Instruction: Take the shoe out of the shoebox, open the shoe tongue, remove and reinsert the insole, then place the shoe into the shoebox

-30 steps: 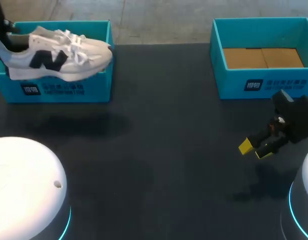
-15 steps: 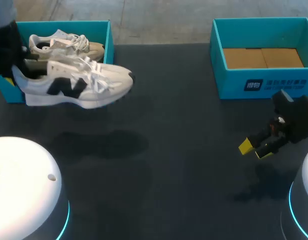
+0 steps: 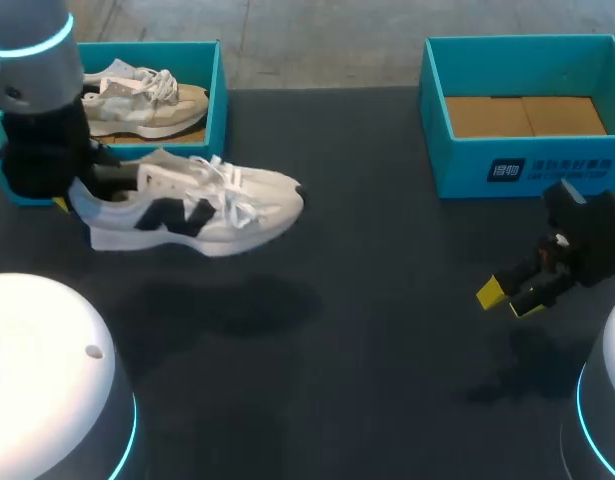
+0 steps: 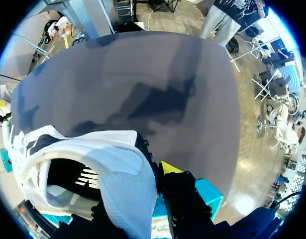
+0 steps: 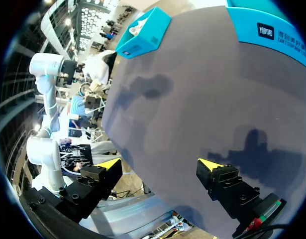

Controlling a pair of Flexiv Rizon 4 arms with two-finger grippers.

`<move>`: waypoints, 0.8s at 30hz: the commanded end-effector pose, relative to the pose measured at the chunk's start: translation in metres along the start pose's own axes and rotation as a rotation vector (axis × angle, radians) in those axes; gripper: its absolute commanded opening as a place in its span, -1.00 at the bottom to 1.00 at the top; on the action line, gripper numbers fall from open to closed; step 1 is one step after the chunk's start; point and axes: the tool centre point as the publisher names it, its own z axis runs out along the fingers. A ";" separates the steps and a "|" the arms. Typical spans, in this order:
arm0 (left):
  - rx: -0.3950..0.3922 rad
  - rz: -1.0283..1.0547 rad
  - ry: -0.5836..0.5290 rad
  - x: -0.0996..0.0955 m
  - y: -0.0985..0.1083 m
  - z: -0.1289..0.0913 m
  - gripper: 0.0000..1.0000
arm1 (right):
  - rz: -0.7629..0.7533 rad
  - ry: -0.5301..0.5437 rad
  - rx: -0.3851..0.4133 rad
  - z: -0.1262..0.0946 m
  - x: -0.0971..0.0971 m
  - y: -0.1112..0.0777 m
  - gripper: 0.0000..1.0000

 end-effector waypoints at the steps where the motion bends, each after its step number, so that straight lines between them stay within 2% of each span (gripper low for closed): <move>1: 0.007 0.006 0.013 -0.018 -0.001 0.013 -1.00 | 0.001 -0.002 0.000 0.000 0.000 -0.001 1.00; 14: -0.013 0.050 0.002 -0.065 -0.010 0.053 -1.00 | 0.001 -0.002 0.000 0.000 0.000 -0.001 1.00; 24: -0.012 0.074 0.009 -0.092 -0.019 0.070 -1.00 | 0.001 -0.002 0.000 0.000 0.000 -0.001 1.00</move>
